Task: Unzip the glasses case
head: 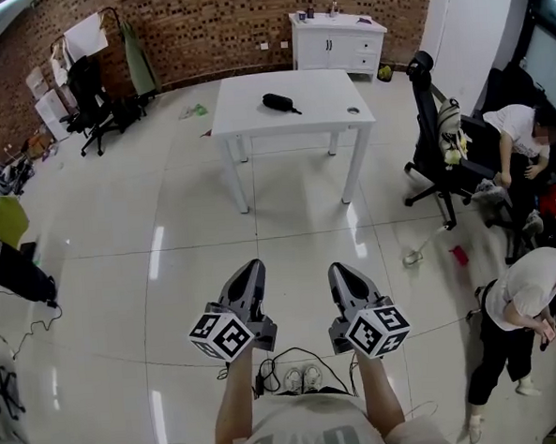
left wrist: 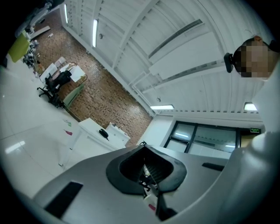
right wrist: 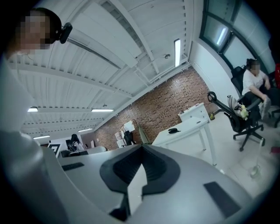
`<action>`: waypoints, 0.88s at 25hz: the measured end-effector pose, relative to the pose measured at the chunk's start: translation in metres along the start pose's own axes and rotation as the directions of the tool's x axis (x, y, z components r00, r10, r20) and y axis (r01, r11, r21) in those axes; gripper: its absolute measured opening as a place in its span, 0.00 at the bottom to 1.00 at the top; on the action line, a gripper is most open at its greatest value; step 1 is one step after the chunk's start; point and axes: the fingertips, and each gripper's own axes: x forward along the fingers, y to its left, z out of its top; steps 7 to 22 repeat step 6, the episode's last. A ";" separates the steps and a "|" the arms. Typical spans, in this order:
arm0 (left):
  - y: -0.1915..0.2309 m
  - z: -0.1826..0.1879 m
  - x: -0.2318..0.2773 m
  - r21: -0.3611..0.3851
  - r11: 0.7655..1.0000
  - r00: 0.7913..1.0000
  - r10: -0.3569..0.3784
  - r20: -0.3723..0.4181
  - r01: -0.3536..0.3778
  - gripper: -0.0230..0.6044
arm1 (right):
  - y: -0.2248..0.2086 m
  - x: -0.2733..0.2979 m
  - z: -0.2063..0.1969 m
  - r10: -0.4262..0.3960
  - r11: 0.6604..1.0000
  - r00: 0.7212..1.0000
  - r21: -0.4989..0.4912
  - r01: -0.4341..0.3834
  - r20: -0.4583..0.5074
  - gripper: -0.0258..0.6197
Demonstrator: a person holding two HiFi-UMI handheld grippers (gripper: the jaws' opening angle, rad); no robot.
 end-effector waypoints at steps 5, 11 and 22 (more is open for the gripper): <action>0.004 0.002 -0.022 0.010 1.000 1.000 -0.007 0.011 0.007 0.03 | 0.021 -0.009 -0.015 -0.008 1.000 1.000 -0.007 0.008 0.020 0.04; 0.004 0.002 -0.026 0.020 1.000 1.000 -0.005 0.013 0.005 0.03 | 0.024 -0.012 -0.018 -0.010 1.000 1.000 -0.014 0.010 0.019 0.04; 0.004 0.002 -0.026 0.020 1.000 1.000 -0.005 0.013 0.005 0.03 | 0.024 -0.012 -0.018 -0.010 1.000 1.000 -0.014 0.010 0.019 0.04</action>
